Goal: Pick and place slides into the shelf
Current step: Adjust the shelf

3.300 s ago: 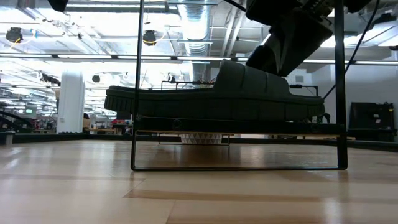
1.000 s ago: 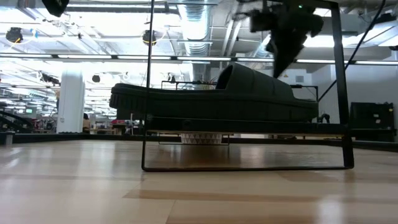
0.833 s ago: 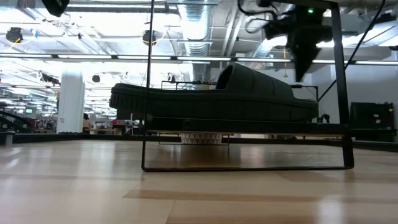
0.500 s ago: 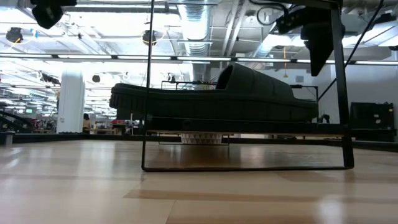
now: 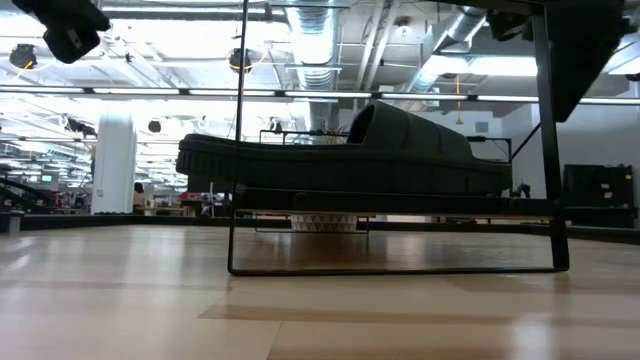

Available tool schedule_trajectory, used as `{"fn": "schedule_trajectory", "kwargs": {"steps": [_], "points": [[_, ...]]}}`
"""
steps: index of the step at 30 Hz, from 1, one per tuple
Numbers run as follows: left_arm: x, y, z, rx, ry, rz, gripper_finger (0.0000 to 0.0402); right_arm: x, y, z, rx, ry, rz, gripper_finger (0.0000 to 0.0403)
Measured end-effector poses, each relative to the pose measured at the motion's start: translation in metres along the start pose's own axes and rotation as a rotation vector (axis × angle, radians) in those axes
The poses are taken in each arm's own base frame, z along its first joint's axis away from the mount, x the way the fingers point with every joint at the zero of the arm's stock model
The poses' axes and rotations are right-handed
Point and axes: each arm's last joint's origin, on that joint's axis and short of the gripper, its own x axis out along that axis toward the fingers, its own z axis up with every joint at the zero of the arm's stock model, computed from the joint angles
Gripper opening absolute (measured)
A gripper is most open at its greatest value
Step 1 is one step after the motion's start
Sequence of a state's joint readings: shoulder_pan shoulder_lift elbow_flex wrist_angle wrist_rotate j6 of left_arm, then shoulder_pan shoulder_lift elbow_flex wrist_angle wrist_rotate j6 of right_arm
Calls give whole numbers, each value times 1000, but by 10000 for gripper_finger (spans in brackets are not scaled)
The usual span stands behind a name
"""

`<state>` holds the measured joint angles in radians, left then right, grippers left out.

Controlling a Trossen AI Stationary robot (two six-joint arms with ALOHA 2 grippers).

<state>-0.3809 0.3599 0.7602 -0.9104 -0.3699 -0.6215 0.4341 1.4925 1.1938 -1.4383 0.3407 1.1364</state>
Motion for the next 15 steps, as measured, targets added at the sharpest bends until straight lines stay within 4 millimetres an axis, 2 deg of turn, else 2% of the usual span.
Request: {"fn": "schedule_trajectory", "kwargs": {"steps": [6,12,15], "points": [[9,2,-10,-6,39,15,6,4,18,-4,92,-10,46,0],[12,2,-13,-10,62,6,6,25,41,-5,67,109,-28,0],[12,2,-13,-11,68,-4,6,28,54,-1,63,126,-36,0]]}}
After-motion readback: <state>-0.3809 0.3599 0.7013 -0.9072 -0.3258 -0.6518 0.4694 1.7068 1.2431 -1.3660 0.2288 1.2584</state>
